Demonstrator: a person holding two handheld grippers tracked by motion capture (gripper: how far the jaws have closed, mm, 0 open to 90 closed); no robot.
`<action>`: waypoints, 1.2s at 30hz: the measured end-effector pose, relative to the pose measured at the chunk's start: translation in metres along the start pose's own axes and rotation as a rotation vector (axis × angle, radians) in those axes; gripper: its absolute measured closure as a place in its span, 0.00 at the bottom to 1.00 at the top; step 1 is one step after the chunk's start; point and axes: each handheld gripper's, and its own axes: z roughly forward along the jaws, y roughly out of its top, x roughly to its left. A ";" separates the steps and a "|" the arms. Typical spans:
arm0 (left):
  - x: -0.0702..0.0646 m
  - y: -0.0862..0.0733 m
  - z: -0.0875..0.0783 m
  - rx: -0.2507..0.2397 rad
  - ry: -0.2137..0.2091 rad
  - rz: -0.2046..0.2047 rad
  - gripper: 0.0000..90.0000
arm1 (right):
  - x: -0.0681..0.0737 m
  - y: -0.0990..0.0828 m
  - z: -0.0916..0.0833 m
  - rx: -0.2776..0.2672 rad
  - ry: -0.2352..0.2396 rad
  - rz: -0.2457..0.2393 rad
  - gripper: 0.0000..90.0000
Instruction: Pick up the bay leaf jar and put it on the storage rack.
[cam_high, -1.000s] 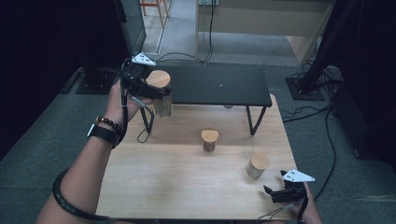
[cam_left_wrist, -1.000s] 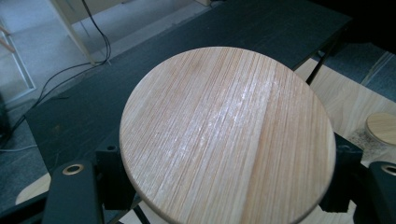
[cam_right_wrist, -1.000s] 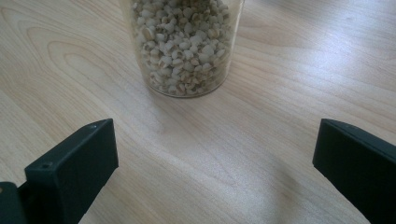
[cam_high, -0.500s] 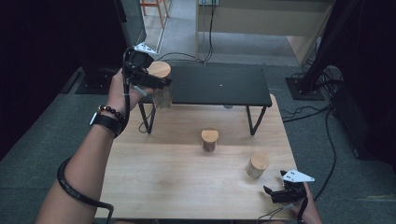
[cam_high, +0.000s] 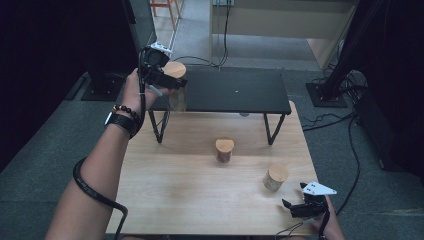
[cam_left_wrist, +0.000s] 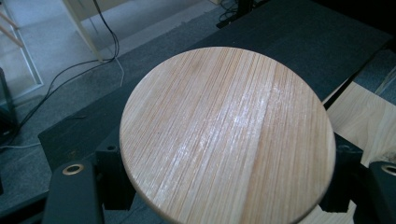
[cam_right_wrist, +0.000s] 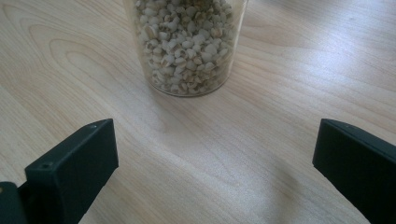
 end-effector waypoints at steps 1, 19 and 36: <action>0.001 0.001 0.002 0.001 0.001 -0.002 0.28 | 0.000 0.000 0.000 0.001 0.000 0.001 0.00; 0.009 0.024 0.026 0.027 0.008 0.018 0.28 | 0.001 0.000 0.000 0.000 -0.002 -0.006 0.00; 0.021 0.017 0.035 -0.013 0.040 -0.035 0.28 | 0.000 0.000 0.000 0.000 0.005 -0.005 0.00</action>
